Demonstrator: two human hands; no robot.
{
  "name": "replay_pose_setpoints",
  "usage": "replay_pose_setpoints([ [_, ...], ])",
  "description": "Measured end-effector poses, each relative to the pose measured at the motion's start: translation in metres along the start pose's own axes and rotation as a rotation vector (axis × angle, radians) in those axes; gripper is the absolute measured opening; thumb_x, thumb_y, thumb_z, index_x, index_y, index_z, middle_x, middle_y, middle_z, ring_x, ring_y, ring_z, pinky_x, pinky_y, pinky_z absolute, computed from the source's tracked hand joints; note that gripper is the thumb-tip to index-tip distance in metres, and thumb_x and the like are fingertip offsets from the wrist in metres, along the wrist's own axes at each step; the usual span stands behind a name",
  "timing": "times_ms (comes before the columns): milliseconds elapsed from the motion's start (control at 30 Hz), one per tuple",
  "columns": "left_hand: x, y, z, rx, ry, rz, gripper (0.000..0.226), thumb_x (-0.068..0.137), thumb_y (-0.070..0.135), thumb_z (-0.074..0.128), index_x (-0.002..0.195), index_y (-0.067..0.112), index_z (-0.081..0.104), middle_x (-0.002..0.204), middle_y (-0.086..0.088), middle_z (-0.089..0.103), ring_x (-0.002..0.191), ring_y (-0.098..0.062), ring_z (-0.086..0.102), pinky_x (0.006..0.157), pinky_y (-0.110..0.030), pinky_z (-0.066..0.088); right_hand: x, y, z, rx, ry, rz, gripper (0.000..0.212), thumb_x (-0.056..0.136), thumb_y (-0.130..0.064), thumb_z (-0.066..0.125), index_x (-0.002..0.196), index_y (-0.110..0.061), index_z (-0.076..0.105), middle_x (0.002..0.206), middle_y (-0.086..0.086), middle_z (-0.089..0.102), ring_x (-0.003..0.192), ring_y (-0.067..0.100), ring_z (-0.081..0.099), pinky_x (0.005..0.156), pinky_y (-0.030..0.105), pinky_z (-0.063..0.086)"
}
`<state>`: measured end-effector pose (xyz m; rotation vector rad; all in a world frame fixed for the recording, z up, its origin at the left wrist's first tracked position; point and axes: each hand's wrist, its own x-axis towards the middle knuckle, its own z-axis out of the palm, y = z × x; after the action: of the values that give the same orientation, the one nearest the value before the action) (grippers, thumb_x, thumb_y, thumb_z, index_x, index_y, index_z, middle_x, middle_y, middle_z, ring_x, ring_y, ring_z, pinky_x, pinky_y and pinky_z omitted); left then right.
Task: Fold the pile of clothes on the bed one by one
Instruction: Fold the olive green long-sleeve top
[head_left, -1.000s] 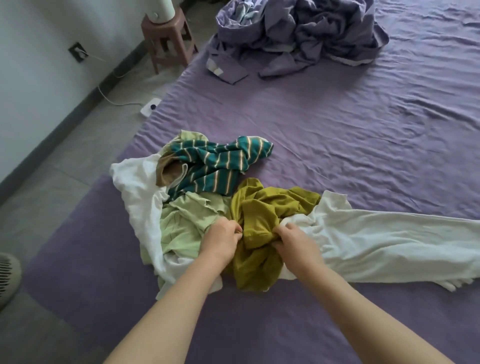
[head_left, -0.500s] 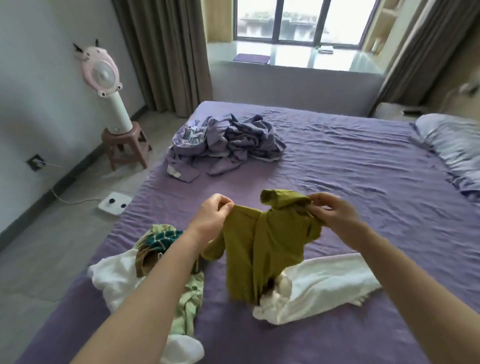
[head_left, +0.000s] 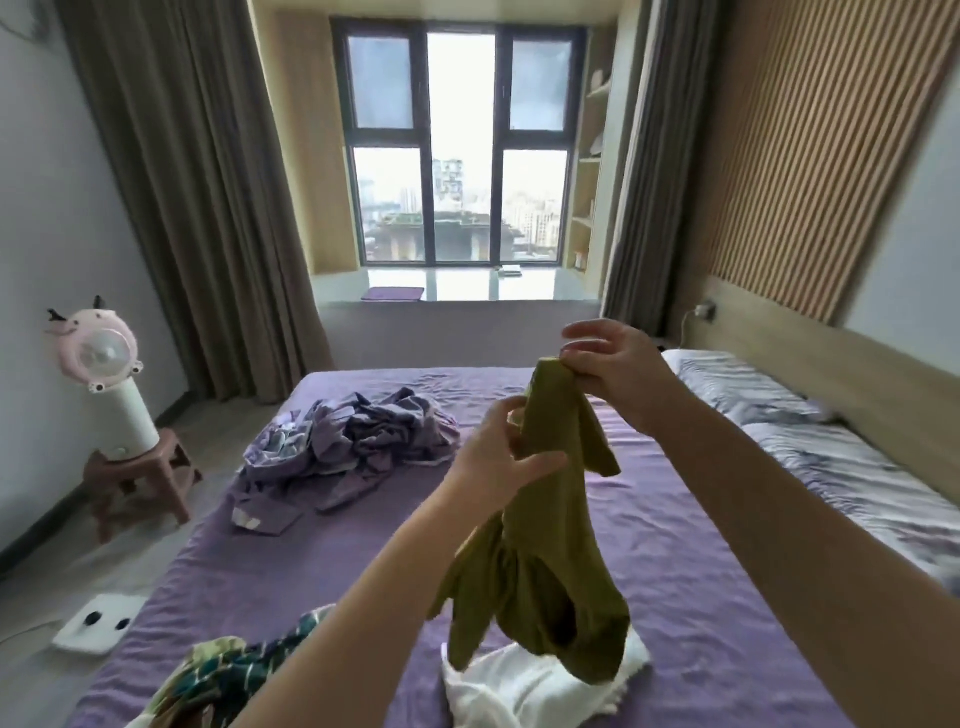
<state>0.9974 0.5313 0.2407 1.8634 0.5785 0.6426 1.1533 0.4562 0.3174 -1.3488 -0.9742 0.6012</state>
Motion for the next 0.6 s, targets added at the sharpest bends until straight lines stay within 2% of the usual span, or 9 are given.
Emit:
replay_pose_setpoints([
  [67,0.007,0.009,0.022,0.072,0.085,-0.029,0.040,0.081,0.021,0.074,0.116,0.012,0.057,0.104,-0.011,0.068,0.098,-0.028,0.065,0.090,-0.046,0.053,-0.007,-0.006,-0.020,-0.033,0.016,-0.015,0.018,0.087,-0.003,0.062,0.103,-0.010,0.060,0.100,0.013,0.064,0.089,0.022,0.065,0.070,0.022,0.058],
  [133,0.014,0.021,0.036,0.014,0.109,-0.028,0.016,0.087,0.011,0.065,0.101,0.005,0.062,0.100,-0.018,0.067,0.097,-0.034,0.064,0.090,-0.049,0.052,-0.015,-0.009,-0.044,-0.039,0.038,-0.008,0.018,0.087,0.000,0.061,0.104,-0.006,0.060,0.098,0.014,0.064,0.086,0.023,0.066,0.070,0.023,0.058],
  [200,0.019,0.039,0.047,-0.162,0.089,-0.023,0.004,0.090,0.006,0.059,0.094,0.006,0.061,0.089,-0.016,0.064,0.084,-0.028,0.065,0.079,-0.046,0.057,-0.024,-0.009,-0.069,-0.045,0.048,-0.014,0.019,0.087,0.004,0.059,0.105,-0.003,0.060,0.098,0.016,0.062,0.087,0.025,0.064,0.072,0.027,0.059],
  [300,0.033,0.076,0.069,-0.528,0.056,-0.095,0.004,0.093,0.008,0.056,0.092,0.006,0.058,0.075,-0.008,0.063,0.065,-0.014,0.066,0.055,-0.030,0.055,-0.035,-0.010,-0.102,-0.123,0.003,-0.043,0.021,0.086,-0.001,0.062,0.106,-0.008,0.060,0.103,0.013,0.061,0.092,0.023,0.063,0.079,0.028,0.056],
  [367,0.045,0.097,0.090,-0.664,0.102,-0.194,0.008,0.092,0.007,0.057,0.084,0.004,0.058,0.069,-0.010,0.060,0.060,-0.016,0.064,0.053,-0.031,0.054,-0.044,-0.008,-0.117,-0.121,-0.050,-0.050,0.020,0.086,-0.015,0.066,0.105,-0.012,0.060,0.102,0.007,0.062,0.095,0.021,0.064,0.079,0.029,0.056],
  [433,0.054,0.115,0.112,-0.733,0.174,-0.312,0.017,0.089,0.006,0.059,0.073,0.002,0.059,0.059,-0.009,0.059,0.057,-0.019,0.062,0.054,-0.032,0.054,-0.055,-0.002,-0.128,-0.198,-0.073,-0.106,0.037,0.076,-0.038,0.071,0.102,-0.017,0.056,0.102,0.004,0.062,0.095,0.018,0.065,0.074,0.028,0.057],
  [500,0.060,0.129,0.130,-0.793,0.212,-0.409,0.018,0.088,0.005,0.059,0.071,0.001,0.059,0.061,-0.012,0.060,0.062,-0.024,0.062,0.054,-0.035,0.054,-0.066,0.010,-0.138,-0.360,-0.054,-0.178,0.051,0.063,-0.053,0.075,0.097,-0.023,0.050,0.104,0.003,0.060,0.094,0.014,0.063,0.071,0.026,0.056],
  [533,0.062,0.135,0.138,-0.823,0.225,-0.435,0.016,0.088,0.004,0.059,0.073,0.001,0.058,0.066,-0.014,0.060,0.065,-0.027,0.061,0.052,-0.036,0.053,-0.069,0.019,-0.143,-0.476,-0.030,-0.230,0.051,0.065,-0.052,0.076,0.096,-0.023,0.049,0.103,0.004,0.057,0.094,0.014,0.061,0.072,0.026,0.055],
  [600,0.064,0.146,0.148,-0.865,0.260,-0.440,0.012,0.088,0.001,0.056,0.076,0.000,0.055,0.071,-0.015,0.056,0.066,-0.027,0.057,0.049,-0.038,0.052,-0.068,0.032,-0.155,-0.688,0.033,-0.344,0.034,0.076,-0.031,0.076,0.098,-0.016,0.055,0.101,0.005,0.057,0.092,0.016,0.058,0.076,0.020,0.050],
])
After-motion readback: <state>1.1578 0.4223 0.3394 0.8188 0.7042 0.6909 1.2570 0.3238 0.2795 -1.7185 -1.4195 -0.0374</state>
